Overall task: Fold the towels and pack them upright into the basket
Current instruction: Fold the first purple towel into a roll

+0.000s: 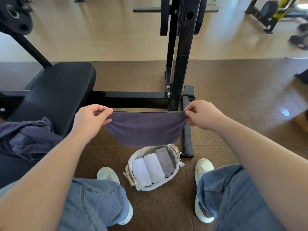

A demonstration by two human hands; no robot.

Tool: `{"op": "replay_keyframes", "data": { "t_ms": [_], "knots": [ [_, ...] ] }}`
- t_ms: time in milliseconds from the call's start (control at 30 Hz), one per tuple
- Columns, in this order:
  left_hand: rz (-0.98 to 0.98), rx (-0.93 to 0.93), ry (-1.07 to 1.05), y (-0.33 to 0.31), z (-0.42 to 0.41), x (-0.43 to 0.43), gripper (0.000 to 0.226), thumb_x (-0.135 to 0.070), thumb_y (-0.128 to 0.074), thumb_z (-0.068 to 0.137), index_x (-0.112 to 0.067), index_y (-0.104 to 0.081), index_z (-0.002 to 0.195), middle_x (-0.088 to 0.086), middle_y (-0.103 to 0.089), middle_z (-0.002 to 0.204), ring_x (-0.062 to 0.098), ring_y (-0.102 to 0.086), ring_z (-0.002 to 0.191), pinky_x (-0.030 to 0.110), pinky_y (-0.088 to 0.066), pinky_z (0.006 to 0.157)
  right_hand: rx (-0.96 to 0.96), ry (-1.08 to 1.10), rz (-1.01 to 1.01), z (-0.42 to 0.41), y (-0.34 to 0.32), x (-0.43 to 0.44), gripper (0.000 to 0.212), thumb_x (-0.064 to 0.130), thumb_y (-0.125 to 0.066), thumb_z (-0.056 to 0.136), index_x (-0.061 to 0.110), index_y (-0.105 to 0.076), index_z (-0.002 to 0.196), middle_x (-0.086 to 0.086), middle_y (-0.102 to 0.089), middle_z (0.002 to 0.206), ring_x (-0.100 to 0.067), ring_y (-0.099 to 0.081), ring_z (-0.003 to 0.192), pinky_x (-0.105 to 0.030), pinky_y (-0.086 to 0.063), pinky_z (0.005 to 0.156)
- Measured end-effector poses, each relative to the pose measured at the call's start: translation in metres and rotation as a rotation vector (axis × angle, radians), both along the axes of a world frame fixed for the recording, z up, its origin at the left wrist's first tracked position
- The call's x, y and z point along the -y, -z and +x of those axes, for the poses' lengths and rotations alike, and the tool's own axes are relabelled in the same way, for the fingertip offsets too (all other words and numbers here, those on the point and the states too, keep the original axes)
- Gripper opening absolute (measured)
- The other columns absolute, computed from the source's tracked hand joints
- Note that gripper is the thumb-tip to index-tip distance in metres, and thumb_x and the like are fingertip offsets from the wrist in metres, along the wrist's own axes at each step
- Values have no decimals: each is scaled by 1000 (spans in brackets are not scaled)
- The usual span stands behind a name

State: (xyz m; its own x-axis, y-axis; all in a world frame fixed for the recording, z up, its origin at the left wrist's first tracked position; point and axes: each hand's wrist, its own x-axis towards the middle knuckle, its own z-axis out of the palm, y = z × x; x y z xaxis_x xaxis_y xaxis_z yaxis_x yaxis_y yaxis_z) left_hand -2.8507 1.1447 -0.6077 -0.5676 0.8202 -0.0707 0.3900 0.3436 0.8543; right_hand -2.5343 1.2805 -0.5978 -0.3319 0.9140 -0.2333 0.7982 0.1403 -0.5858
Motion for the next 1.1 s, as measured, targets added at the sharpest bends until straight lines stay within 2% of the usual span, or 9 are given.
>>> {"op": "replay_keyframes", "data": {
  "t_ms": [100,167,333,500,633,733,867,1033,1100],
  "knots": [
    [-31,50,37,-1,-2,2,30,-19,-73,94,-25,-70,124,-4,-69,114,11,-64,109,35,-54,98,-18,68,16,1,-1,-4,20,18,-52,105,23,-67,93,-1,-75,90,-12,-76,78,-41,-64,83],
    [-54,50,43,-1,-2,1,33,-17,-74,94,-25,-70,125,-4,-69,115,13,-63,112,37,-53,100,-62,117,6,2,-3,-5,24,18,-52,105,26,-64,86,-2,-76,88,-11,-77,76,-40,-64,82],
    [-57,189,-72,0,2,-2,12,-19,-70,97,-17,-72,109,1,-72,102,15,-71,96,18,-59,67,-57,135,-20,0,-3,-3,20,22,-55,103,23,-67,88,-2,-77,81,-13,-76,70,-37,-64,78],
    [-153,124,-199,4,9,-5,23,-39,-61,100,-18,-71,101,10,-73,100,24,-67,81,41,-59,85,-141,175,5,-17,-9,3,19,33,-59,101,25,-68,87,0,-70,86,-18,-64,76,-32,-53,69],
    [-64,380,-235,4,32,-5,19,-35,-66,98,-22,-69,112,4,-74,101,19,-73,89,30,-62,73,-321,199,-96,-46,-14,18,20,30,-62,100,21,-72,85,-5,-76,82,-25,-74,75,-38,-64,75],
    [-39,448,-170,5,46,-4,25,-34,-67,98,-19,-69,117,4,-76,101,17,-76,88,25,-61,70,-427,170,-164,-70,-16,29,17,27,-64,100,18,-73,88,-12,-78,83,-34,-77,78,-45,-66,74],
    [-26,442,-47,4,55,-3,21,-30,-65,99,-15,-69,112,4,-77,101,14,-77,87,27,-62,74,-455,78,-135,-94,-14,41,14,28,-67,99,23,-72,87,-8,-78,82,-20,-72,66,-31,-64,67],
    [-27,436,72,0,59,-4,15,-22,-62,101,-12,-71,110,5,-78,96,15,-77,88,26,-62,72,-386,-96,-90,-111,-3,49,15,30,-70,97,33,-69,82,6,-76,81,-11,-74,80,-39,-64,80],
    [-41,427,80,0,57,-5,15,-20,-63,101,-12,-71,110,5,-79,95,15,-77,88,29,-63,75,-362,-148,-105,-113,-2,49,10,27,-68,98,31,-71,89,7,-76,87,-9,-73,83,-37,-64,82]
  ]
}}
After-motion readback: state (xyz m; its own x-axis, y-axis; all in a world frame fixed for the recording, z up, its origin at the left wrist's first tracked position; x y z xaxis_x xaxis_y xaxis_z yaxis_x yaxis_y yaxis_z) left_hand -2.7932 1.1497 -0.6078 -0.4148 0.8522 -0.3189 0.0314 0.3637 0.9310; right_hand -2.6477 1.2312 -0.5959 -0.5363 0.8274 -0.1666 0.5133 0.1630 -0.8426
